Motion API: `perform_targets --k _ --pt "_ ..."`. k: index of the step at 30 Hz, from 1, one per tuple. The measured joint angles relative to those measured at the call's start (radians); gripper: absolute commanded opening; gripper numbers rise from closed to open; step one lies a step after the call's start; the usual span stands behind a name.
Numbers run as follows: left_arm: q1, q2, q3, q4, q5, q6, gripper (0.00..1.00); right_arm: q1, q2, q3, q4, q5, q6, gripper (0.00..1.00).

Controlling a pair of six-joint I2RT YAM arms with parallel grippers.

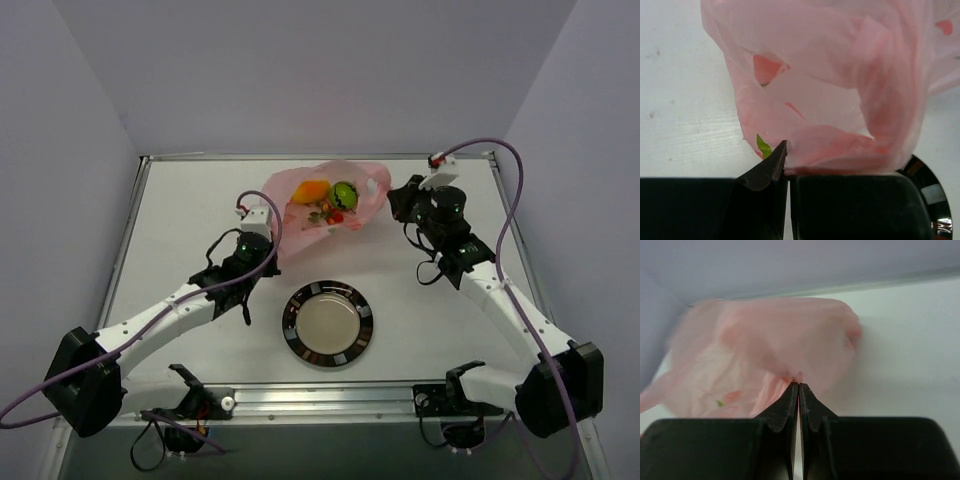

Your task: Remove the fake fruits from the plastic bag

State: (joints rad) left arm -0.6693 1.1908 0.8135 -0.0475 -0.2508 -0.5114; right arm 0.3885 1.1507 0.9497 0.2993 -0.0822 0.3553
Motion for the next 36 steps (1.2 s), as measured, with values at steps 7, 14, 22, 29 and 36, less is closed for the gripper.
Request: perform_targets --k 7,14,22,29,36 --pt "-0.039 0.042 -0.156 0.1 0.021 -0.064 0.02 -0.234 0.257 -0.15 0.042 0.029 0.096 0.0" --pt "-0.066 0.088 -0.17 0.272 0.026 -0.097 0.02 -0.248 0.304 -0.132 0.084 0.045 0.117 0.27" --pt "-0.066 0.134 -0.17 0.417 0.049 -0.122 0.02 -0.083 -0.011 -0.134 0.014 0.143 0.069 0.39" --pt "-0.065 0.171 -0.163 0.482 0.069 -0.123 0.02 0.294 -0.142 -0.06 0.006 0.158 0.02 0.11" --pt "-0.027 0.172 -0.166 0.529 0.079 -0.121 0.02 0.475 0.149 -0.031 0.01 0.16 0.056 0.02"
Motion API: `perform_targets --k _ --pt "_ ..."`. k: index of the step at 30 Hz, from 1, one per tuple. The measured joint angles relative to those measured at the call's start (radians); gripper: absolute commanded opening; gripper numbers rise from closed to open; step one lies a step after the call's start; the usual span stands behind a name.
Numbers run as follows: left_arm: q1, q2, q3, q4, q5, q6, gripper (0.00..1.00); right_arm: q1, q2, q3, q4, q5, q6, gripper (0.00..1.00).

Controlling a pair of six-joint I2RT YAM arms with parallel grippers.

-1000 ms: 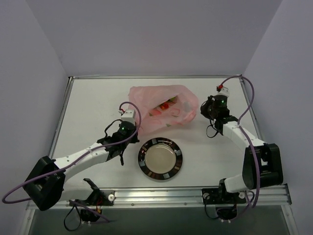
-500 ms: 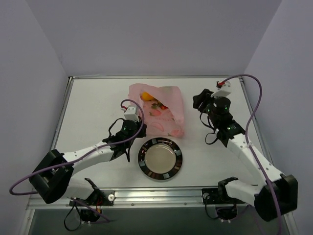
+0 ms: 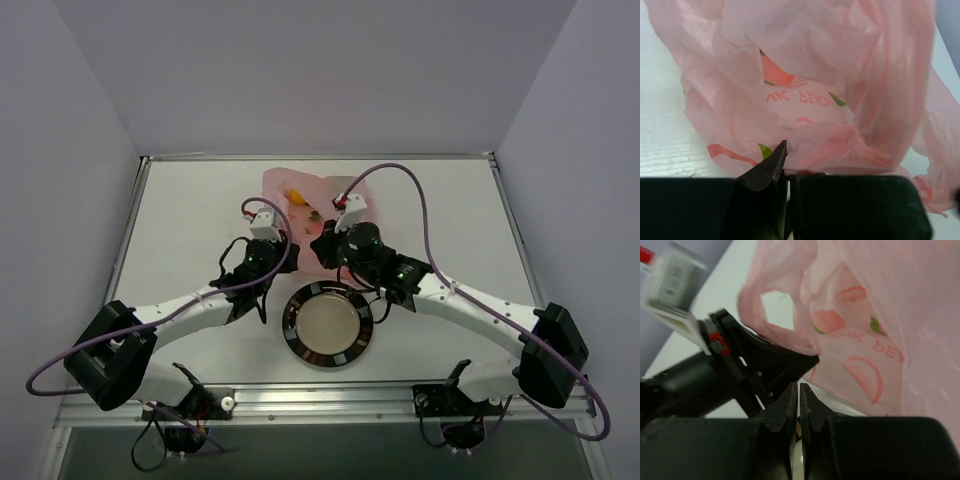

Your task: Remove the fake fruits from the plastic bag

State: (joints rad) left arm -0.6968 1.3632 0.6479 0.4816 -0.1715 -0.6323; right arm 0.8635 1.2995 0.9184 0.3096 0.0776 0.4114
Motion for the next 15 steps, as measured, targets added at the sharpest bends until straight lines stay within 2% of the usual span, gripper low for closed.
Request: perform_targets --k 9,15 --pt "0.058 -0.034 -0.039 0.025 0.042 -0.005 0.02 -0.01 0.248 0.052 0.014 0.077 -0.016 0.04" --pt "0.058 -0.023 -0.039 0.051 0.079 -0.016 0.02 -0.13 0.51 0.2 0.059 0.177 -0.077 0.04"
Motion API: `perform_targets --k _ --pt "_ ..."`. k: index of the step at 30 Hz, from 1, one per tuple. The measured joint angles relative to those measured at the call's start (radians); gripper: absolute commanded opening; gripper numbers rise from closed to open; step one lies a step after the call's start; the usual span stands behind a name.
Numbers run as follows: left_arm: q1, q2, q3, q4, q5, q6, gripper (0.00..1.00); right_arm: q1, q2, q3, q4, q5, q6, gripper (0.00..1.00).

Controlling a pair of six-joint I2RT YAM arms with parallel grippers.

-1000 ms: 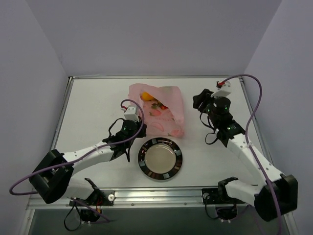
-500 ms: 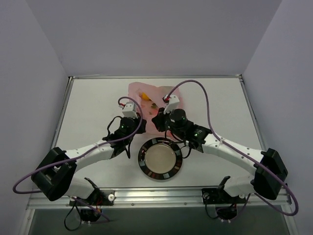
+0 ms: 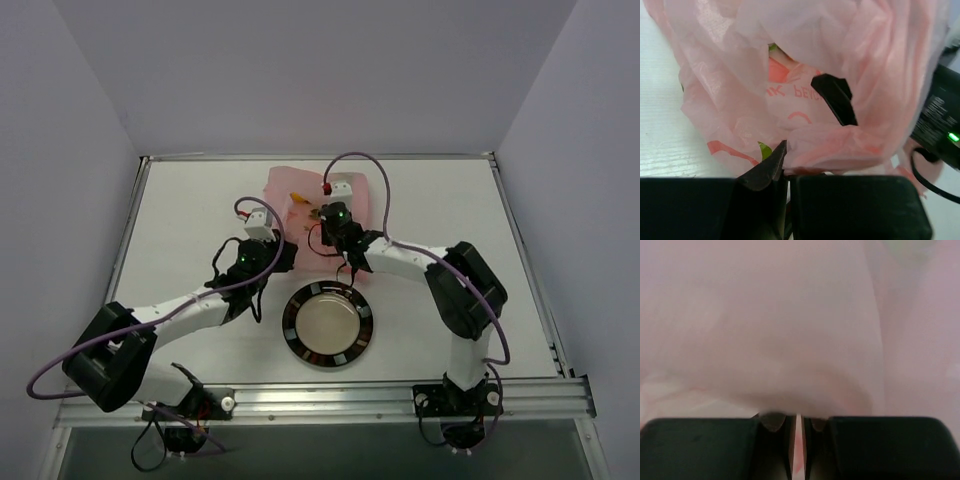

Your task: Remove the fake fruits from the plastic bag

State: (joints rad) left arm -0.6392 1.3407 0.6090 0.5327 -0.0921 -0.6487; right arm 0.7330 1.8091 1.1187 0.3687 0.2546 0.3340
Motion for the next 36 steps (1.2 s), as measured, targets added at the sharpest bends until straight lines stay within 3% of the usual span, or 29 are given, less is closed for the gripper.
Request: perform_targets --k 5,12,21,26,29,32,33,35,36 --pt "0.0 0.043 0.0 0.019 0.025 -0.014 0.02 -0.084 0.133 0.065 0.028 0.092 -0.038 0.08" --pt "0.0 0.122 0.0 0.026 0.057 -0.021 0.02 -0.114 0.232 0.166 0.082 0.115 -0.067 0.31" --pt "0.0 0.199 0.001 0.044 0.08 -0.042 0.02 -0.152 0.348 0.256 0.152 0.063 -0.08 0.49" --pt "0.0 0.199 0.002 0.053 0.089 -0.042 0.02 -0.211 0.44 0.348 0.151 -0.005 -0.093 0.46" --pt "0.0 0.2 0.004 0.052 0.09 -0.042 0.02 -0.236 0.48 0.39 0.15 -0.051 -0.1 0.35" --pt "0.0 0.203 0.01 0.053 0.092 -0.042 0.02 -0.238 0.497 0.402 0.151 -0.089 -0.101 0.35" --pt "0.0 0.204 0.012 0.052 0.092 -0.042 0.02 -0.237 0.497 0.403 0.15 -0.099 -0.101 0.31" --pt "0.0 0.207 0.015 0.052 0.092 -0.042 0.02 -0.234 0.497 0.403 0.15 -0.11 -0.108 0.1" --pt "0.0 0.208 0.016 0.052 0.092 -0.042 0.02 -0.234 0.497 0.402 0.151 -0.111 -0.11 0.09"
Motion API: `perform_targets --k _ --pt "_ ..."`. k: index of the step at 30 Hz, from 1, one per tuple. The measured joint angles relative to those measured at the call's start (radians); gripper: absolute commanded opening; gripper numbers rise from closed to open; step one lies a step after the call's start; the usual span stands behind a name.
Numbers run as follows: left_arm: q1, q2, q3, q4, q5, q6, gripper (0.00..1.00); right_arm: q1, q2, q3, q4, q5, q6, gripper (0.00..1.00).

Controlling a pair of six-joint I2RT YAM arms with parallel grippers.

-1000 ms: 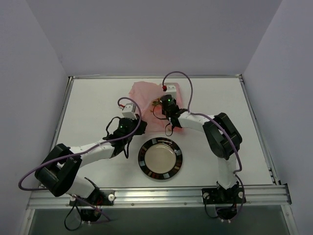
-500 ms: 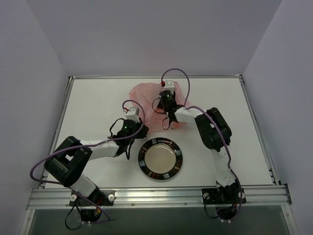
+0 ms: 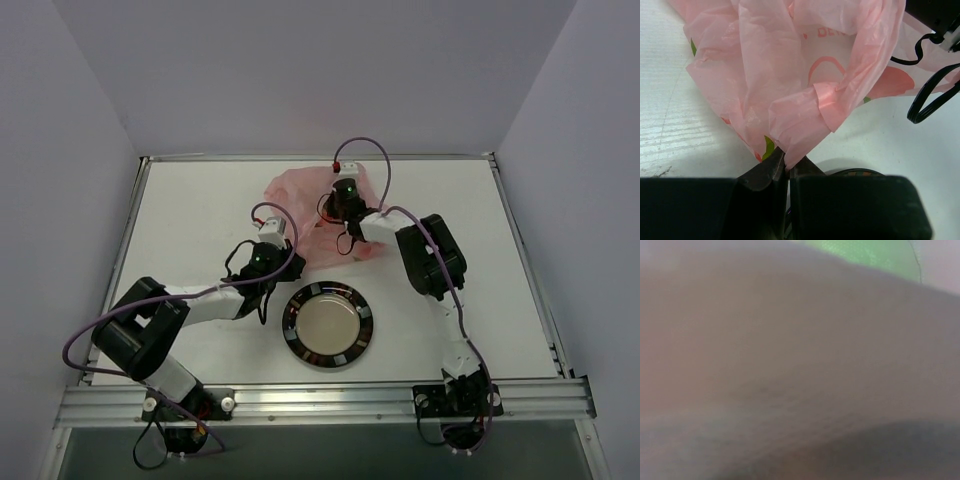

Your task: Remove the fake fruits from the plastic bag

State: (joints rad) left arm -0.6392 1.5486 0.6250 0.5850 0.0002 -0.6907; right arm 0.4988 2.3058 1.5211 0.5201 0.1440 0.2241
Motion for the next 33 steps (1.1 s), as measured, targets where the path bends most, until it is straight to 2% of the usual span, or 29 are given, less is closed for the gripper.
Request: perform_targets --k 2,7,14,22,33 --pt "0.0 0.0 0.002 0.0 0.0 0.0 0.02 0.0 -0.006 -0.012 0.009 0.0 0.003 0.03" --pt "0.0 0.0 0.003 0.0 0.0 0.001 0.02 0.0 -0.086 -0.091 0.007 -0.029 0.004 0.02" --pt "0.0 0.0 0.003 0.004 0.0 0.002 0.02 0.002 -0.292 -0.199 0.009 -0.169 0.036 0.03" --pt "0.0 -0.05 0.004 0.003 0.0 -0.002 0.02 0.033 -0.58 -0.481 0.019 -0.246 0.098 0.03" --pt "0.0 -0.117 0.053 -0.01 -0.017 -0.002 0.02 0.244 -1.048 -0.702 -0.145 -0.221 0.111 0.03"
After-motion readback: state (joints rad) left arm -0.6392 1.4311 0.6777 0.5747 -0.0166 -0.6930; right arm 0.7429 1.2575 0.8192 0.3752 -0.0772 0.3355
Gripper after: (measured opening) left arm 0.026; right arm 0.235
